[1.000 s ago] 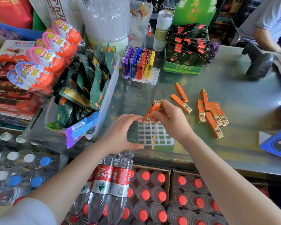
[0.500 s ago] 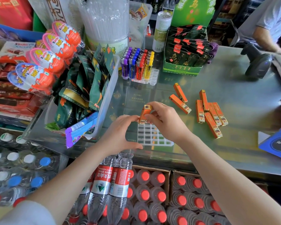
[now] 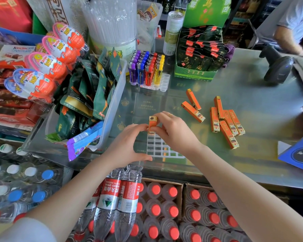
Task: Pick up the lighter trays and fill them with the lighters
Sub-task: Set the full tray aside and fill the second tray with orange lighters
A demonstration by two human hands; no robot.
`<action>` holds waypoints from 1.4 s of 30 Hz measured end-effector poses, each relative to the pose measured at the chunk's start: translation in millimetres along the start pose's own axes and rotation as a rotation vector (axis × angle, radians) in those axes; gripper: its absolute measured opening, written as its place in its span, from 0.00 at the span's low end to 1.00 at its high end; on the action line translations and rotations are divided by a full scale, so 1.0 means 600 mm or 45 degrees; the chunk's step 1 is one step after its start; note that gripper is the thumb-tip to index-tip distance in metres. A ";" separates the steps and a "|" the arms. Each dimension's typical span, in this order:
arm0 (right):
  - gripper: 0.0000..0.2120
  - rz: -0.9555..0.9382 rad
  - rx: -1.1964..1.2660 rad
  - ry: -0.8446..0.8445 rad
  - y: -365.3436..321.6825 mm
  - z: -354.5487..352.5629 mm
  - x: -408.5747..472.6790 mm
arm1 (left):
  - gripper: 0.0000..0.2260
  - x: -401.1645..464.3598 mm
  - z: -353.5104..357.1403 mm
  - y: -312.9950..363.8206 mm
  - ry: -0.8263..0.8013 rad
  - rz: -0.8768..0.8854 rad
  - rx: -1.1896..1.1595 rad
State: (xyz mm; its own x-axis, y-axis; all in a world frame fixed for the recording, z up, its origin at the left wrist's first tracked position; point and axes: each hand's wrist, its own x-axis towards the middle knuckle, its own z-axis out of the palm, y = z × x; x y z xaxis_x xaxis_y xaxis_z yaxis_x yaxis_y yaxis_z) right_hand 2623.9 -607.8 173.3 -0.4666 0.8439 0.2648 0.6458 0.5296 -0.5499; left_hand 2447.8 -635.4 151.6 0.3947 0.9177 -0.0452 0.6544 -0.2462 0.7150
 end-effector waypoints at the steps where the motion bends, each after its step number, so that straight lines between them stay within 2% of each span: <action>1: 0.09 0.005 0.002 0.015 -0.001 0.002 -0.002 | 0.38 0.000 0.000 0.001 -0.001 -0.005 0.006; 4: 0.09 0.067 -0.016 -0.030 0.003 -0.001 -0.004 | 0.38 0.000 -0.003 0.009 -0.018 -0.008 0.048; 7: 0.09 0.255 -0.090 -0.126 0.031 -0.019 -0.006 | 0.37 0.003 -0.007 0.016 -0.043 -0.010 0.081; 11: 0.09 0.608 -0.306 0.247 0.087 -0.051 -0.029 | 0.38 0.004 -0.007 0.016 -0.070 -0.039 0.068; 14: 0.12 0.784 -0.458 0.262 0.114 -0.058 -0.042 | 0.39 0.011 -0.004 0.017 -0.078 -0.041 0.060; 20: 0.15 0.791 -0.553 0.161 0.117 -0.053 -0.029 | 0.38 0.020 0.001 0.016 -0.059 -0.039 0.058; 23: 0.13 0.751 -0.551 0.169 0.114 -0.042 -0.021 | 0.38 0.018 0.001 0.014 -0.046 -0.035 0.065; 28: 0.11 0.735 -0.299 0.203 0.118 -0.040 -0.030 | 0.37 0.009 0.002 0.010 -0.012 -0.058 0.065; 32: 0.10 0.535 -0.127 0.089 0.092 -0.049 -0.044 | 0.36 -0.001 0.000 0.009 -0.003 -0.067 0.069; 35: 0.07 0.478 0.029 0.069 0.065 -0.056 -0.048 | 0.36 -0.005 -0.002 0.011 -0.001 -0.064 0.062; 39: 0.09 0.659 0.594 0.245 0.042 -0.062 -0.054 | 0.36 -0.006 -0.002 0.010 0.006 -0.066 0.046; 42: 0.15 0.625 0.747 0.308 0.026 -0.065 -0.058 | 0.36 -0.006 0.001 0.008 0.005 -0.055 0.048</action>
State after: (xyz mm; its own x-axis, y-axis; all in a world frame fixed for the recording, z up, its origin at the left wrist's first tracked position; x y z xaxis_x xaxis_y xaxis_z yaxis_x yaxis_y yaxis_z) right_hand 2673.7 -625.4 186.2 -0.0246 0.9996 0.0120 0.2890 0.0186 -0.9572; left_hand 2449.9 -640.1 154.8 0.3631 0.9289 -0.0727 0.6947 -0.2178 0.6856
